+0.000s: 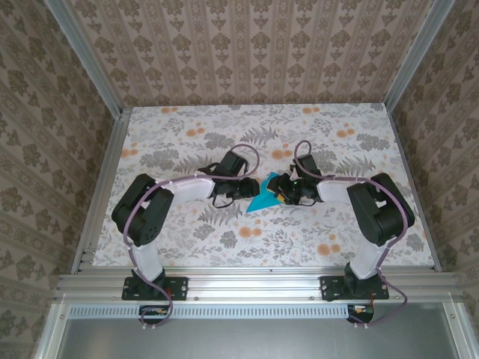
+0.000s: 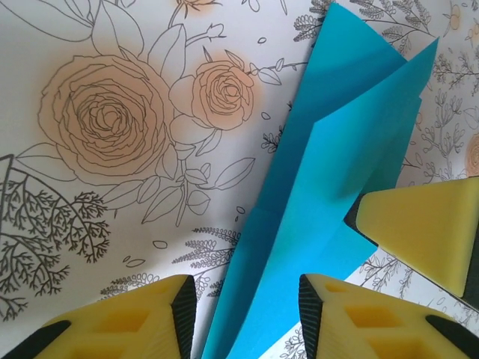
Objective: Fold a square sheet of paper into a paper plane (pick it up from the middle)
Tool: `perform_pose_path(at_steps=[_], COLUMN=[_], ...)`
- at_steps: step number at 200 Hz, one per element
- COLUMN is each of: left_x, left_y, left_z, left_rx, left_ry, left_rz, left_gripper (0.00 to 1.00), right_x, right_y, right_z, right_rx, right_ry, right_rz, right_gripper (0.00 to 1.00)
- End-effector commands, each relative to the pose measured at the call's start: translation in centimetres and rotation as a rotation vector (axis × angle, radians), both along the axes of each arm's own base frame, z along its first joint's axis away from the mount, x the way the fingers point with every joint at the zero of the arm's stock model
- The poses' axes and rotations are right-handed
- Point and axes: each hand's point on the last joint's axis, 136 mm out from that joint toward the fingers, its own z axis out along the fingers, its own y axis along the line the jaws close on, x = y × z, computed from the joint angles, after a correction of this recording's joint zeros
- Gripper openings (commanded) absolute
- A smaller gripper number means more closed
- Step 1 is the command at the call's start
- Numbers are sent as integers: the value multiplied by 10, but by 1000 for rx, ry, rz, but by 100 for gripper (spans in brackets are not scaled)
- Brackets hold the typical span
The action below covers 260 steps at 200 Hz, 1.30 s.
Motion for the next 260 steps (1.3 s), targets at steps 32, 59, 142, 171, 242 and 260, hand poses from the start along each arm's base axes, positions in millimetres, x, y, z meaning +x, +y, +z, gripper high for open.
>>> perform_pose_path(at_steps=[32,59,142,171,242,260], left_x=[5,6,8,7,-1,-2], left_y=[-3,-1,12,17,12,13], left_z=[-8,-6,46,82,145,152], left_rx=[1,-3,-286,-419,-677,-685], left_ry=[23,22,24,-20,-58,-72], left_rz=[14,24,21,-19,-89,-93], left_gripper=[41,40,62,76,81,73], right_x=[10,11,20,14,13,12], right_y=[13,16,43,47,58,57], right_z=[3,-2,84,121,186,187], right_rx=[72,83,236,320,527,529], right_ry=[-25,-18,-283,-346,-443,-444], right_rz=[0,8,194,260,330,331], right_gripper=[37,30,7,6,7,7])
